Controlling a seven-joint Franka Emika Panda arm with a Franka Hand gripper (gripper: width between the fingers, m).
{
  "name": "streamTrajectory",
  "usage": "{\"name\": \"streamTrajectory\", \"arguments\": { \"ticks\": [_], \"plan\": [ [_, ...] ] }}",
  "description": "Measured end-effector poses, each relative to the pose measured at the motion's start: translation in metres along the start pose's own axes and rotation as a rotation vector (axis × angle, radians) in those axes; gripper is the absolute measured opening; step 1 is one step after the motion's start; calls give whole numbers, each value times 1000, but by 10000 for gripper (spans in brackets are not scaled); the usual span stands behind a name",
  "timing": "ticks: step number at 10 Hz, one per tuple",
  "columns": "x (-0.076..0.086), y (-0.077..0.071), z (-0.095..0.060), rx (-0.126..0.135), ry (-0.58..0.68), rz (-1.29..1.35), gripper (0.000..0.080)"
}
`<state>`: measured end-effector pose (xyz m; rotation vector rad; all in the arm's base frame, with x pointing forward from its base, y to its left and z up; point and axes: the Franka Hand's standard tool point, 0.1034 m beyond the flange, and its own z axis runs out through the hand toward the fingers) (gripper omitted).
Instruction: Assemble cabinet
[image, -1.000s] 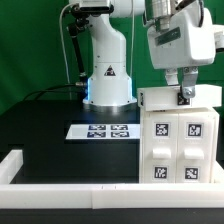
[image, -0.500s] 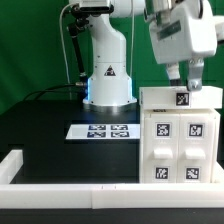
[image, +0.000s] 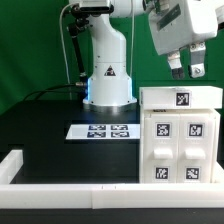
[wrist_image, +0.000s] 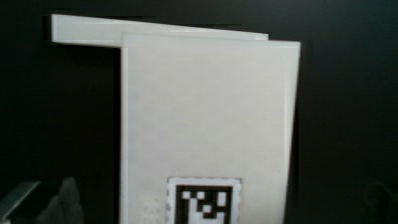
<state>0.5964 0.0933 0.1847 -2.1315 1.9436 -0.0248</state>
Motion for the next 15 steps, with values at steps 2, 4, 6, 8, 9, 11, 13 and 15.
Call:
{"name": "streamTrajectory", "arguments": {
  "ticks": [2, 4, 6, 8, 9, 11, 13, 15],
  "plan": [
    [-1, -1, -1, -32, 9, -204, 797],
    [-1, -7, -1, -31, 4, -458, 797],
    [-2, -9, 2, -75, -28, -658, 797],
    [-2, -11, 3, -67, -26, -715, 797],
    [-2, -11, 3, -69, -27, -782, 797],
    [3, -14, -1, -133, 26, -1226, 797],
    [3, -14, 1, -175, 5, -1470, 797],
    [5, -14, 1, -175, 3, -1517, 797]
  ]
}}
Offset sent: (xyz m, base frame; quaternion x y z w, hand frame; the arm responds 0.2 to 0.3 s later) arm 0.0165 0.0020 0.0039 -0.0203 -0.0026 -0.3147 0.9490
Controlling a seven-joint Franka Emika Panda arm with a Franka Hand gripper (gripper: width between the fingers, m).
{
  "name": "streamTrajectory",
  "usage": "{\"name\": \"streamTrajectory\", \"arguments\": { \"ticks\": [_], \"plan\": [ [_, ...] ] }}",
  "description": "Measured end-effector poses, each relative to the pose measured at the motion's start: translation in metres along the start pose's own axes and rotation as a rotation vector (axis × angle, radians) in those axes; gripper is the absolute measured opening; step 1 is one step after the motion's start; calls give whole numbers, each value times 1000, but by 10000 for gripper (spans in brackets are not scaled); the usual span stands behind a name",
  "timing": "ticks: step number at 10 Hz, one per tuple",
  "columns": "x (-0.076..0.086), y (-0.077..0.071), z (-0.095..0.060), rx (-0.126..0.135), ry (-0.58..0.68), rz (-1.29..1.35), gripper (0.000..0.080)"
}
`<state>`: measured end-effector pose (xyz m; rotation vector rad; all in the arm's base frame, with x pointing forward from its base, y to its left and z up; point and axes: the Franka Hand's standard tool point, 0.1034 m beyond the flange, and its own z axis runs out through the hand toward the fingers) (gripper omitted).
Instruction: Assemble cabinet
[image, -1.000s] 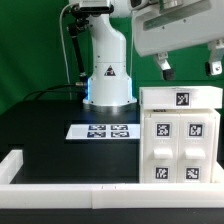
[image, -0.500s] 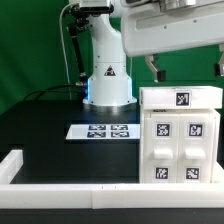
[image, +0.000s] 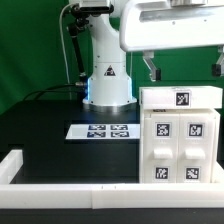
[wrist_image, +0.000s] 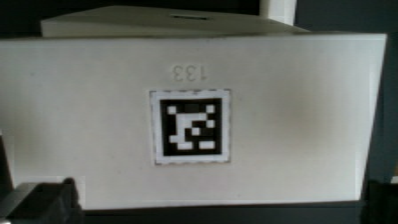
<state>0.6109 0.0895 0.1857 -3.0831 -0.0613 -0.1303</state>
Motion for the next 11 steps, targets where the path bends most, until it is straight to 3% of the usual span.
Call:
{"name": "streamTrajectory", "arguments": {
  "ticks": [2, 5, 10, 11],
  "plan": [
    [0, 1, 0, -3, 0, -118, 797],
    [0, 3, 1, -32, -19, -558, 797],
    [-1, 3, 1, -38, -25, -718, 797],
    [1, 5, 1, -45, -19, -879, 797]
  ]
}}
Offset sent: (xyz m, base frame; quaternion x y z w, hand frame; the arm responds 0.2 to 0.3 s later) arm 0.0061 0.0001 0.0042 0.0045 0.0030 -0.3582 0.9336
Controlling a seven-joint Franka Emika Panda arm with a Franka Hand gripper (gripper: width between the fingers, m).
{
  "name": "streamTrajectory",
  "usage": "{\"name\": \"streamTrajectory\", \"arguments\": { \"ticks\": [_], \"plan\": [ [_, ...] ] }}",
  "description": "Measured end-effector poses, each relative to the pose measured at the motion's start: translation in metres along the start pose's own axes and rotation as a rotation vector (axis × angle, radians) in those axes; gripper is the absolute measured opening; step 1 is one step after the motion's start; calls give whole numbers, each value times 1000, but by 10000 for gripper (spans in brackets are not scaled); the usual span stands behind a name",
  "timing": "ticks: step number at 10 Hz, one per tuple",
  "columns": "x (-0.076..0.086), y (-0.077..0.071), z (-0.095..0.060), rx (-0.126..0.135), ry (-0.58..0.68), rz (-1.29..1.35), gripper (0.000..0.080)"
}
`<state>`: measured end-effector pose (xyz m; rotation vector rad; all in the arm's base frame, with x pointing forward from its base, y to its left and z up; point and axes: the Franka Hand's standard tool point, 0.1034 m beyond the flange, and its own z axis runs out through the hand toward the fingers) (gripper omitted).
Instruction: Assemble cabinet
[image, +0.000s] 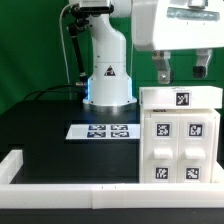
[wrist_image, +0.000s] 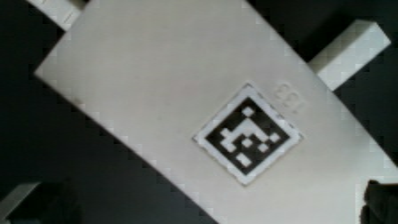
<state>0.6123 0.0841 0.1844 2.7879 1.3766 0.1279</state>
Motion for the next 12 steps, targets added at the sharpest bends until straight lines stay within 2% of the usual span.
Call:
{"name": "streamTrajectory", "arguments": {
  "ticks": [4, 6, 8, 12],
  "plan": [
    [-2, -5, 6, -7, -15, -341, 797],
    [-7, -8, 12, -11, -35, -423, 797],
    [-12, -11, 16, -3, -46, -477, 797],
    [-20, -15, 35, -1, -55, -541, 797]
  ]
}}
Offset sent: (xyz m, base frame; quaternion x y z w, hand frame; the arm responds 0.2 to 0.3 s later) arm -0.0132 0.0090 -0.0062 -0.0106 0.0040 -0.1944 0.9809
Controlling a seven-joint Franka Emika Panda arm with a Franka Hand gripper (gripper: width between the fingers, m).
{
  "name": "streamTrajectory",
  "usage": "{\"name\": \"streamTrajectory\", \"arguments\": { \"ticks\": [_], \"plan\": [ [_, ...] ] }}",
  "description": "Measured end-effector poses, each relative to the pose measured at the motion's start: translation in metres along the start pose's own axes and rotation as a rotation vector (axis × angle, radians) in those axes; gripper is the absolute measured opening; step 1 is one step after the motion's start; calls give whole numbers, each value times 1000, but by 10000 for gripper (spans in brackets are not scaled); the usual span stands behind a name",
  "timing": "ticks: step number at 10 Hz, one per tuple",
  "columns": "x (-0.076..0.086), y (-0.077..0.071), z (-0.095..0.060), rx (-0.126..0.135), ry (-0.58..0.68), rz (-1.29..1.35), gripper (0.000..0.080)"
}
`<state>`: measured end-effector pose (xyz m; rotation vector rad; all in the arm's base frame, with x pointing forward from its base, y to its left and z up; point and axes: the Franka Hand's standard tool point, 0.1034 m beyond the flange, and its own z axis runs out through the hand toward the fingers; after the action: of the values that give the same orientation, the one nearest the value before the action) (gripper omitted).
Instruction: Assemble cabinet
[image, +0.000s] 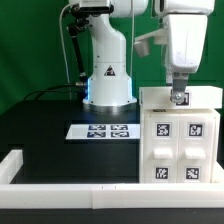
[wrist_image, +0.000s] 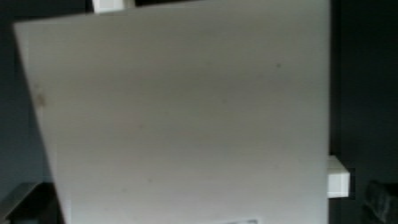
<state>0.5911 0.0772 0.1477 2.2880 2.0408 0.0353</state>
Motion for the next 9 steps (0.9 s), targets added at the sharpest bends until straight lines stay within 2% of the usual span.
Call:
{"name": "streamTrajectory", "arguments": {
  "ticks": [1, 3, 7, 9],
  "plan": [
    [0, -1, 2, 3, -1, 6, 797],
    [0, -1, 4, 7, -3, 13, 550],
    [-3, -1, 4, 11, -5, 36, 556],
    [-13, 2, 1, 32, -9, 117, 556]
  ]
}}
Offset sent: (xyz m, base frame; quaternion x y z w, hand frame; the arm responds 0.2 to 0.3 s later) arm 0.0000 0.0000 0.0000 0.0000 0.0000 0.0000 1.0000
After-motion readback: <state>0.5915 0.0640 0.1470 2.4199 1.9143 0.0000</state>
